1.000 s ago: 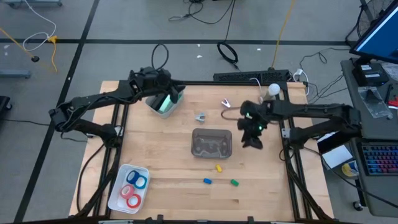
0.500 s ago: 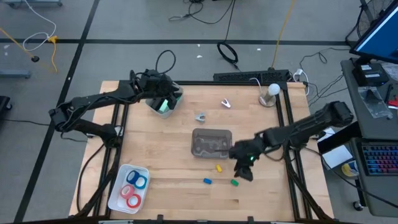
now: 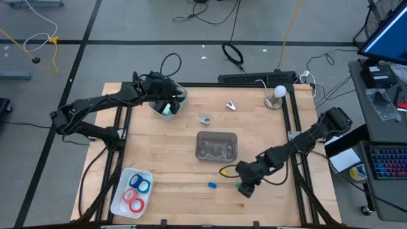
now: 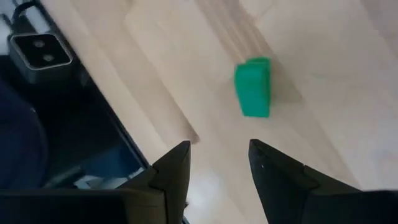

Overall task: Pick and place Stapler, Stapler remover, tape
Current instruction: Put the small green stapler into the gray bin

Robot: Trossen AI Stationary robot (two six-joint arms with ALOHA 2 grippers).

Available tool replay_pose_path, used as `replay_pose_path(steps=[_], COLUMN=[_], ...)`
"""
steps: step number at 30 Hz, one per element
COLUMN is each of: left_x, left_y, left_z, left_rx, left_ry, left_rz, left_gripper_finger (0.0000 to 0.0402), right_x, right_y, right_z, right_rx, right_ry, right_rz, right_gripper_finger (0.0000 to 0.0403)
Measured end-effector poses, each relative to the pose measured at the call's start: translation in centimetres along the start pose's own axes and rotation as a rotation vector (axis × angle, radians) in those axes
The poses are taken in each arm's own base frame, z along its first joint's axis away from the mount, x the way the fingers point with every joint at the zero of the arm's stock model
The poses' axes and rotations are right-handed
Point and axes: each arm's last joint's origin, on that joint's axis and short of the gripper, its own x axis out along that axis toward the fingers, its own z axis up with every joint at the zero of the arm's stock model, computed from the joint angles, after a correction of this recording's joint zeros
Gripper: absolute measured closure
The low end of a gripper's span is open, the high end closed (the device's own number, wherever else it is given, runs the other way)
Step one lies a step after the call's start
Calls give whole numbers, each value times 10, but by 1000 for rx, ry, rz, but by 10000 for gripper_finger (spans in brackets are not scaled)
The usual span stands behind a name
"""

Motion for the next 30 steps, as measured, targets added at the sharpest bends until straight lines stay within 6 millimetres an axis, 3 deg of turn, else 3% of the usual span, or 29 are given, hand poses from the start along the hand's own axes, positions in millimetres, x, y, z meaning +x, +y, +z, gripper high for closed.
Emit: replay_pose_path(steps=[14, 30], left_x=[0, 0], left_y=[0, 0], left_z=[0, 0], left_rx=[-1, -3], left_ry=[2, 0], left_rz=[0, 0], left_gripper_finger=[231, 231], right_x=[5, 5], right_y=[-15, -1], right_z=[0, 3], right_rx=[81, -22], right_ry=[6, -37], right_rz=[-24, 119], right_gripper_finger=[248, 235])
